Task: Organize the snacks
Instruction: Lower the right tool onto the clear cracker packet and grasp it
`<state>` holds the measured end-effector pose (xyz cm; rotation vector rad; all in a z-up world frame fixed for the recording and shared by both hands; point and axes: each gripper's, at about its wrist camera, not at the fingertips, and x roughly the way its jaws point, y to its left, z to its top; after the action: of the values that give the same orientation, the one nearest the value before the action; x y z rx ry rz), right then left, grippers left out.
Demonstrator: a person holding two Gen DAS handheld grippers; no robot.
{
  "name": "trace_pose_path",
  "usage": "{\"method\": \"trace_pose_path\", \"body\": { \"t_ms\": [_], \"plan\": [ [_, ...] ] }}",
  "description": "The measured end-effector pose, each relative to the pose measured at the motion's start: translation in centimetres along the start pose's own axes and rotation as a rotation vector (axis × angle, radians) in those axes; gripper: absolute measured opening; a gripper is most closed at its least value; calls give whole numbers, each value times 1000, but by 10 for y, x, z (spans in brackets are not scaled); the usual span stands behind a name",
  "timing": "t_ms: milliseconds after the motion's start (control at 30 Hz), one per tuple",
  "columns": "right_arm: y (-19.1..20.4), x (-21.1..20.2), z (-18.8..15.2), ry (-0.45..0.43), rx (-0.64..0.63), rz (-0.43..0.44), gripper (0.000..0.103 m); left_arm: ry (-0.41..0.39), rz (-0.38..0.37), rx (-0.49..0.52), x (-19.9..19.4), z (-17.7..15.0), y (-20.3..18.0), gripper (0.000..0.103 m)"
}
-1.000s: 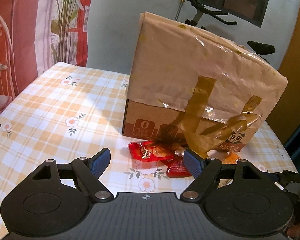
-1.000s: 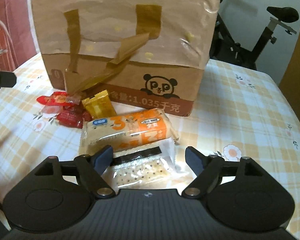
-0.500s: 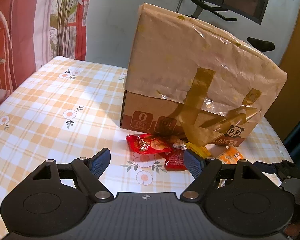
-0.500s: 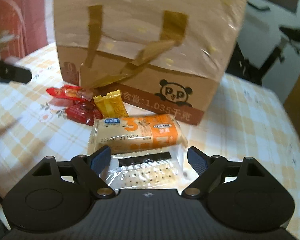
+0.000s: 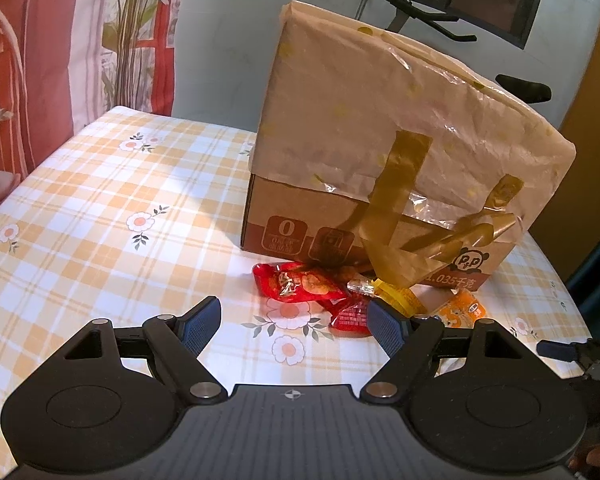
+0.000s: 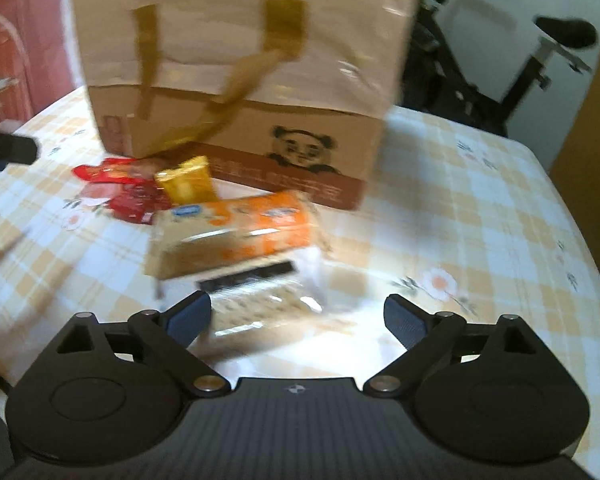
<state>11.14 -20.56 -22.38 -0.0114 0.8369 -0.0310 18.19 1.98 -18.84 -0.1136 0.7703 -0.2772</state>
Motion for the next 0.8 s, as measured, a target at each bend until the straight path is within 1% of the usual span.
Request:
{"method": "trace_pose_path", "body": {
  "t_ms": [133, 267, 367, 467, 633, 700, 800],
  "plan": [
    [-4, 2, 7, 2, 18, -37, 95, 4, -5, 4, 1, -1, -1, 82],
    [9, 9, 17, -18, -24, 13, 94, -1, -4, 2, -3, -1, 1, 82],
    [21, 18, 23, -19, -65, 11, 94, -3, 4, -11, -5, -1, 5, 82],
    [29, 23, 25, 6, -86, 20, 94, -1, 9, -21, -6, -1, 8, 82],
    [43, 21, 10, 29, -212, 4, 94, 6, 4, -20, -4, -1, 7, 82],
    [41, 17, 2, 20, -215, 2, 95, 6, -1, -14, -4, -1, 6, 82],
    [31, 12, -4, 31, -174, -5, 95, 10, -1, -16, -3, -1, 8, 82]
  ]
}}
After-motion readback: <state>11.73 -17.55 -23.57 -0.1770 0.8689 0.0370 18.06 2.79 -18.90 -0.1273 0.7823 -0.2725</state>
